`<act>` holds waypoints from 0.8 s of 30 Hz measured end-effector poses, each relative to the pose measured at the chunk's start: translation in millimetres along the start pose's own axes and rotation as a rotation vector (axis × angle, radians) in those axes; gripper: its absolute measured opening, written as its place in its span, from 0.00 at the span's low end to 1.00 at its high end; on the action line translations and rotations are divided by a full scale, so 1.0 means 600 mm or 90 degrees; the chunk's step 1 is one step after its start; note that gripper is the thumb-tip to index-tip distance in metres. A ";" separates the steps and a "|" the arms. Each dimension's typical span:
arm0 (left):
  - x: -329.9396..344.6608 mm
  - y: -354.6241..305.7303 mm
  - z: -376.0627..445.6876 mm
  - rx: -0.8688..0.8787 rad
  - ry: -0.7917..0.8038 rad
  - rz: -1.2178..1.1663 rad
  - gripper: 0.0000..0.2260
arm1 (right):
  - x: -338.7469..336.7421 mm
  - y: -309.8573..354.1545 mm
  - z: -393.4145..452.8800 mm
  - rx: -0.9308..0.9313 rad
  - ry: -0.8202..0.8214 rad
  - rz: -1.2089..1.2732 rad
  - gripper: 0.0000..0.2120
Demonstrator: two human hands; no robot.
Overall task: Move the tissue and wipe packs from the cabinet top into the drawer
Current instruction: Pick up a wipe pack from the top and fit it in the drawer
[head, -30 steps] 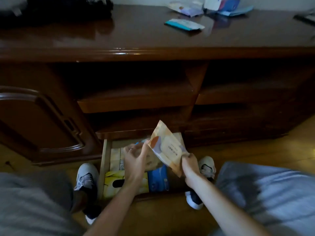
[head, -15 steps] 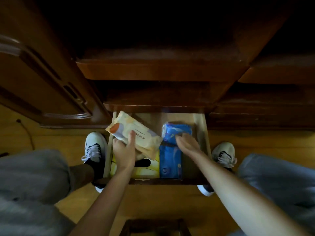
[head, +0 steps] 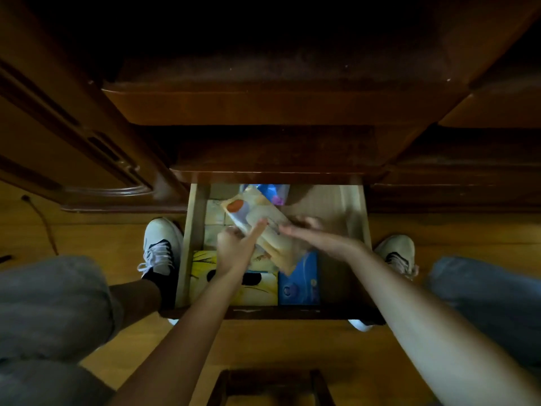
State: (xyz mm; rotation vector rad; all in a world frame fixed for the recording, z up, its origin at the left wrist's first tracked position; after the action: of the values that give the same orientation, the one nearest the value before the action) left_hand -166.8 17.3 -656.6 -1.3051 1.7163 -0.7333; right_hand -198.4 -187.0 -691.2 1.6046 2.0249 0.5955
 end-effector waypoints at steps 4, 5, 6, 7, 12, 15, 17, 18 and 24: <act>0.067 -0.012 -0.002 -0.071 0.067 -0.113 0.19 | -0.044 -0.047 -0.020 0.021 -0.049 0.071 0.24; 0.086 -0.012 0.001 -0.103 0.087 -0.162 0.16 | -0.065 -0.062 -0.029 0.034 -0.095 0.115 0.23; 0.107 -0.013 0.005 -0.129 0.102 -0.224 0.12 | -0.086 -0.078 -0.037 0.048 -0.141 0.154 0.21; 0.125 -0.018 0.008 -0.146 0.111 -0.284 0.09 | -0.105 -0.090 -0.042 0.055 -0.183 0.183 0.18; 0.188 -0.030 0.026 -0.218 0.082 -0.466 0.19 | -0.160 -0.072 -0.047 -0.037 -0.349 0.290 0.13; 0.191 0.002 0.042 -0.247 0.003 -0.407 0.19 | -0.169 -0.061 -0.045 -0.038 -0.381 0.236 0.21; 0.170 0.003 0.067 -0.162 -0.042 -0.230 0.23 | -0.173 -0.058 -0.050 -0.044 -0.417 0.108 0.27; 0.160 0.001 0.073 -0.128 -0.050 -0.144 0.26 | -0.171 -0.056 -0.055 -0.051 -0.434 0.054 0.28; 0.212 0.009 0.065 -0.013 0.196 0.124 0.20 | -0.124 -0.052 -0.072 -0.088 -0.428 -0.146 0.24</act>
State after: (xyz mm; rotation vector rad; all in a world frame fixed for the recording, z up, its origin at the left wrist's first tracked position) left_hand -149.1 -101.2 -714.0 -1.0590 2.0675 -0.8366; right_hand -234.6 -267.9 -668.8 1.2413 1.5828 0.0809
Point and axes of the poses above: each hand's wrist, its own z-axis towards the middle knuckle, its own x-axis out of the palm, y = z × x, the point moved 9 cm from there along z, towards the middle knuckle, and after that the axes turned 5 degrees about x, right-handed, at the moved point
